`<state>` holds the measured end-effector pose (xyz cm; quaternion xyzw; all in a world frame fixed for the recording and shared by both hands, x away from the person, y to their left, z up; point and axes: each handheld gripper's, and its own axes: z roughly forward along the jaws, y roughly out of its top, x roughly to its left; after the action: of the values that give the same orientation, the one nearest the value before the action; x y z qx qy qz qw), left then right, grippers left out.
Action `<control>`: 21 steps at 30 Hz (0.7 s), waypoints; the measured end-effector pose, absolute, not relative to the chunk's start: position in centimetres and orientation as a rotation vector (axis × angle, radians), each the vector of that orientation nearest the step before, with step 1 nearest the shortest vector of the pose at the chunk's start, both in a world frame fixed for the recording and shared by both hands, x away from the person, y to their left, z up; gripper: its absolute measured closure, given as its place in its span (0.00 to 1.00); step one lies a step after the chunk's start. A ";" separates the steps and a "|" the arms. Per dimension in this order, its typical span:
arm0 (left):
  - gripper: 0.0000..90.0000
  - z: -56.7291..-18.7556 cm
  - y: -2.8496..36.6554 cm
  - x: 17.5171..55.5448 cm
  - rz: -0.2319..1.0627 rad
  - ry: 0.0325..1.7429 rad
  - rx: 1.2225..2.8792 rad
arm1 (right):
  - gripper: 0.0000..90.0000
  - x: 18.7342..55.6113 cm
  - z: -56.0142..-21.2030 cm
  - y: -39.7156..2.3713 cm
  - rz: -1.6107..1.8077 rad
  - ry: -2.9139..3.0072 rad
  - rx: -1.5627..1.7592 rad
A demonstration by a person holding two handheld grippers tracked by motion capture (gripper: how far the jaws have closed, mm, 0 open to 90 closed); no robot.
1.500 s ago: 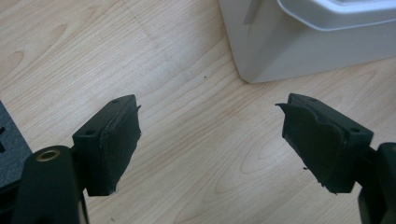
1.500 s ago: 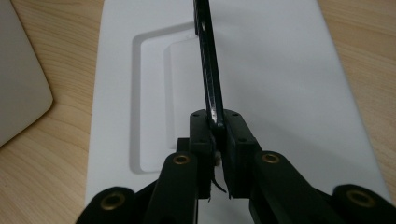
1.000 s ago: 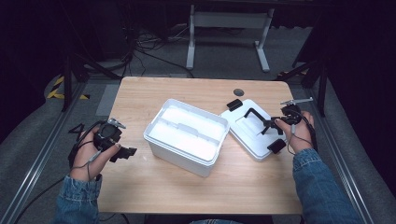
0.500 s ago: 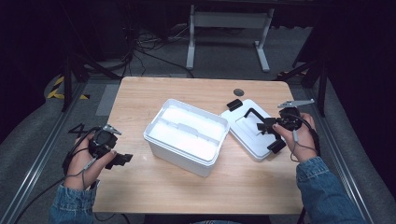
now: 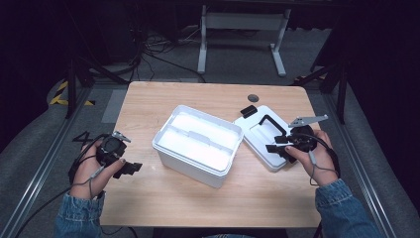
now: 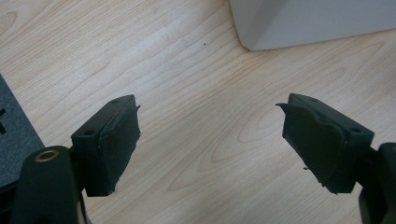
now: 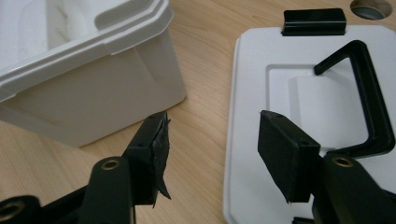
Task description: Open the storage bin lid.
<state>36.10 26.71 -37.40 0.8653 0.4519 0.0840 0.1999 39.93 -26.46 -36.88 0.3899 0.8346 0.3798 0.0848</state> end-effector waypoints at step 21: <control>0.21 -37.4 26.5 36.5 0.225 1.258 2.425 | 0.48 35.9 -39.7 -24.0 1.127 2.590 1.030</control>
<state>36.47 26.52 -37.39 0.8670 0.4499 0.0803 0.1987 35.87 -23.99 -39.70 0.3417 0.8595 0.3741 0.0672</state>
